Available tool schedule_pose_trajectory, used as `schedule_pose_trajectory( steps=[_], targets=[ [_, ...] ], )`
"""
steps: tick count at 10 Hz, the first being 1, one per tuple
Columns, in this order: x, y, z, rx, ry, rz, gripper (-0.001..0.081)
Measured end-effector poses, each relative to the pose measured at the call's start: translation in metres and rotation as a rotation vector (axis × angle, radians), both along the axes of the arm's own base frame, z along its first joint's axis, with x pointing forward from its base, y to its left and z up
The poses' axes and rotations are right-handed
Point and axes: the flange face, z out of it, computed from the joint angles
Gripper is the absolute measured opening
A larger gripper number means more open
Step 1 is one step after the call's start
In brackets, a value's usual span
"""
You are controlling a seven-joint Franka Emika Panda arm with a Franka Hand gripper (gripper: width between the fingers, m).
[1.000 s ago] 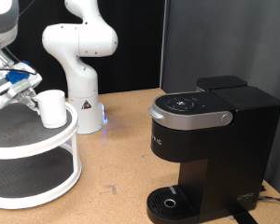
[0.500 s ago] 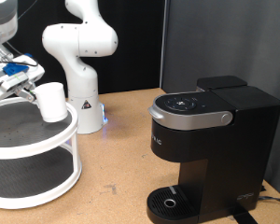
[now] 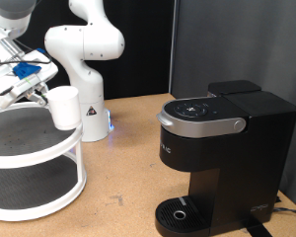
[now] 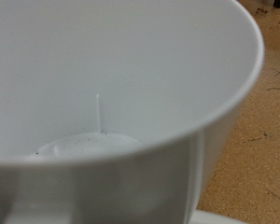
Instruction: Make a cup of coffee with the keurig machine
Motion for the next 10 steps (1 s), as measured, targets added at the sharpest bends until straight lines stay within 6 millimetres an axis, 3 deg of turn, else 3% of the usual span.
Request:
schedule_pose_trajectory(
  steps=[4, 10],
  targets=[
    [0.034, 0.022, 0.014, -0.023, -0.113, -0.020, 0.0073],
    [0.065, 0.045, 0.020, -0.053, -0.150, -0.061, 0.0073]
  ],
)
